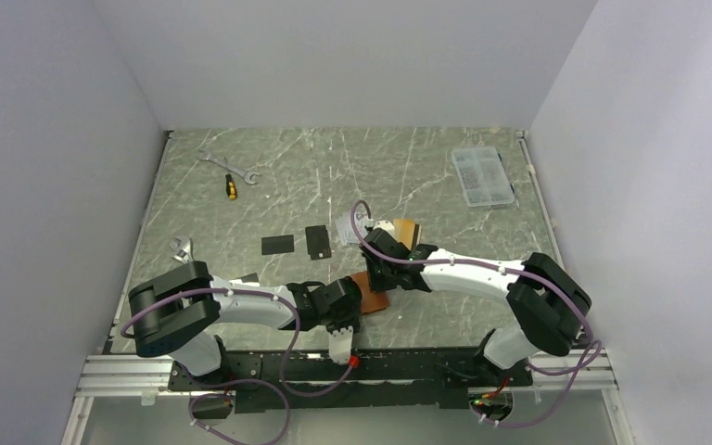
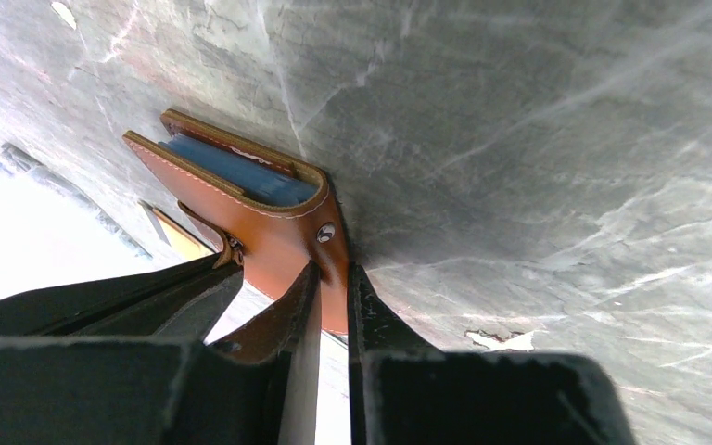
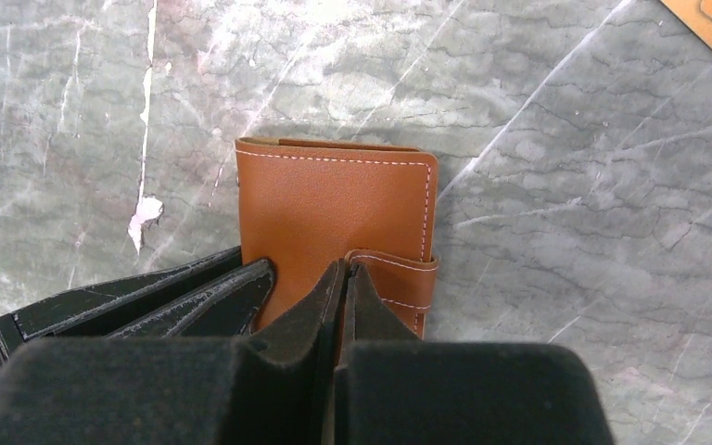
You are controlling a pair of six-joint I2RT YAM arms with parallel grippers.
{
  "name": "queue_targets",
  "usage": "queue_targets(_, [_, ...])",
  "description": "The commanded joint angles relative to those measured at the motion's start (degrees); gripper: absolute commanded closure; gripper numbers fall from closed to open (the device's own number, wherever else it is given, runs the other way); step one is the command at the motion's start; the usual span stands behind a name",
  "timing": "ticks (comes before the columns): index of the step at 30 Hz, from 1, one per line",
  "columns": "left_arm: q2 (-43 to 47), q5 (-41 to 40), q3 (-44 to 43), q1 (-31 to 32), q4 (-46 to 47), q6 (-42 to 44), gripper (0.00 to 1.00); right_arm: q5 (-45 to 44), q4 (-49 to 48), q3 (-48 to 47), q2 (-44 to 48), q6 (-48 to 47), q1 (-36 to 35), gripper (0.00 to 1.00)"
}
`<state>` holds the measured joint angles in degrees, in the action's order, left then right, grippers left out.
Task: Put the credit cards into the card holder
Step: Close the card holder at the center of the board.
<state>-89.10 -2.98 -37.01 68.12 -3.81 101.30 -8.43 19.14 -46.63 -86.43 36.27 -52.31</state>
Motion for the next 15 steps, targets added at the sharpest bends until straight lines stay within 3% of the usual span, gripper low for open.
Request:
queue_targets(1, [-1.55,3.16,1.16,0.83,-8.95,-1.10,0.91,4.67,0.02,3.54,-1.96,2.05,-0.91,1.00])
queue_targets(8, [-1.65,3.16,0.89,0.96,-9.23,-1.45,0.91,5.30,0.66,4.24,-3.01,2.41,-1.71,1.00])
queue_targets(15, [-1.77,3.16,0.90,0.97,-9.45,-1.63,0.92,4.52,2.69,5.31,1.69,2.62,-1.74,1.00])
